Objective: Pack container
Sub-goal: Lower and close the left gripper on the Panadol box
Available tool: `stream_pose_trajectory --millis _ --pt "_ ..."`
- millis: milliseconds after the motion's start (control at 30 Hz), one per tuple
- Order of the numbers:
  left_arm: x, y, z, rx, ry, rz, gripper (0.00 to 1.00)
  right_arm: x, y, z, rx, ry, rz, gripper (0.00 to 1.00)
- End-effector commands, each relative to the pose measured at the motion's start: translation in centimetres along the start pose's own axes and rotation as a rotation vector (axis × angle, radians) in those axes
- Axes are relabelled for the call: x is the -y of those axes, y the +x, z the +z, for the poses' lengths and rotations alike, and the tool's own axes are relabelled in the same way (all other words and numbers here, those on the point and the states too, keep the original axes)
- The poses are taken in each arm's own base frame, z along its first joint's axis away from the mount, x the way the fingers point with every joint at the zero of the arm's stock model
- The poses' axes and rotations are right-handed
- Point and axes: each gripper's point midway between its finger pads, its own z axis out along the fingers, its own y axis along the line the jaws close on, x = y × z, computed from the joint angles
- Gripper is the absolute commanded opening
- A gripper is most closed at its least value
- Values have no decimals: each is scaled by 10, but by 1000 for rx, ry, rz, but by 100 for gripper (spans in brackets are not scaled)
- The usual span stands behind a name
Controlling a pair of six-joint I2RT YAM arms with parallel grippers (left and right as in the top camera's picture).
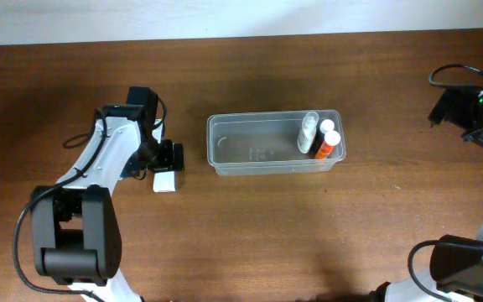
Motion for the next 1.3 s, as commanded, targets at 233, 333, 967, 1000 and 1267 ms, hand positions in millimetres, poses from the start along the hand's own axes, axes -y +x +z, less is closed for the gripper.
stream_pose_trajectory --millis 233,333,967,1000,1267 --pt "-1 -10 0 24 -15 -11 99 2 1 -8 24 -5 13 98" --pt "-2 -9 3 17 -17 -11 99 2 1 -8 24 -5 13 98" --pt "-2 -8 30 -41 -25 -12 99 2 1 -8 24 -5 13 98" --pt "-2 -8 31 -41 -25 -12 99 2 1 -8 24 -5 13 98" --pt "-3 -5 33 -49 -26 -12 99 2 1 -8 24 -5 13 98"
